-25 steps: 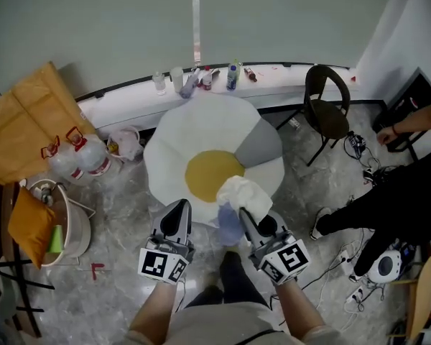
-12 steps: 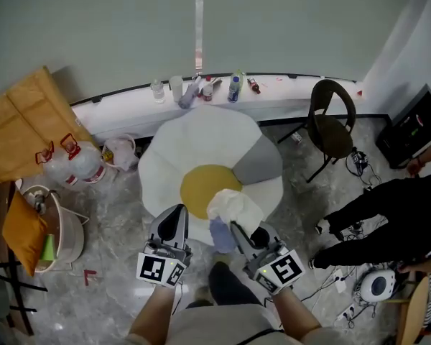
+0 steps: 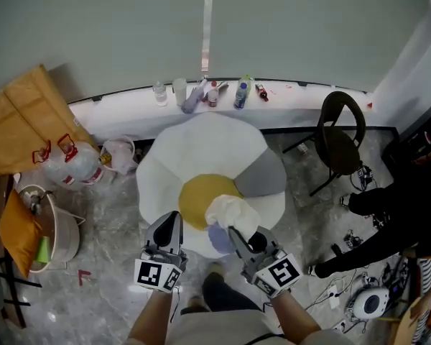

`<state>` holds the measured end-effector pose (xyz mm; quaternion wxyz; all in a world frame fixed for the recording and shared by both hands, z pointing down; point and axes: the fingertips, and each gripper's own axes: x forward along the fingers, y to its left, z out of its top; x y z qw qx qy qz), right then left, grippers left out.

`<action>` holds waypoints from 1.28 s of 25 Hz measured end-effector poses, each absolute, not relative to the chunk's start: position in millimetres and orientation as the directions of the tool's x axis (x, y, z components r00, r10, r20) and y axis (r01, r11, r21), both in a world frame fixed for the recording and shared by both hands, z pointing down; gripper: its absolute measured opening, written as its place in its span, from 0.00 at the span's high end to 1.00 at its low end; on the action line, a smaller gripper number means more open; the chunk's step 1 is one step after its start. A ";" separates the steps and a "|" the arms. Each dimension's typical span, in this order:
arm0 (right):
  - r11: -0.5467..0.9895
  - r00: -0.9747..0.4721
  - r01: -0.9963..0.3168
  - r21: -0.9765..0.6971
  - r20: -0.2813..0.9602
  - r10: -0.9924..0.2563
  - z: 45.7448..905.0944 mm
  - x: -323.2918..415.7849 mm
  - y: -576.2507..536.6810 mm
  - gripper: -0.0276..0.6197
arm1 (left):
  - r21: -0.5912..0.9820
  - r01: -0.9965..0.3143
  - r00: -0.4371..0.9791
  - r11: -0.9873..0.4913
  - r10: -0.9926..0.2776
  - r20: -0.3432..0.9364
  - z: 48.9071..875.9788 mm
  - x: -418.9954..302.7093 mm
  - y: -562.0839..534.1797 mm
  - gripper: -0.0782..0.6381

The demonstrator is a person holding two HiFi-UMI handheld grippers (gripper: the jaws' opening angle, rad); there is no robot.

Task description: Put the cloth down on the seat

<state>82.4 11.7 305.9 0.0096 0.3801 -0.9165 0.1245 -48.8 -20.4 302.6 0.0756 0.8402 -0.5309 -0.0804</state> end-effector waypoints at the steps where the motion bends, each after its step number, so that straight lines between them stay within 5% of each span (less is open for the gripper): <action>1: 0.682 -0.714 -0.696 -0.225 0.113 -0.691 308.6 83.4 5.0 0.86 | 0.213 -0.884 0.415 -0.416 -0.908 -0.051 305.7 -49.0 -25.6 0.87; 32: 0.641 -0.699 -0.713 -0.283 0.222 -0.680 468.4 41.7 -166.3 0.86 | 0.291 -0.888 0.379 -0.357 -0.925 0.021 447.6 -94.6 -189.4 0.87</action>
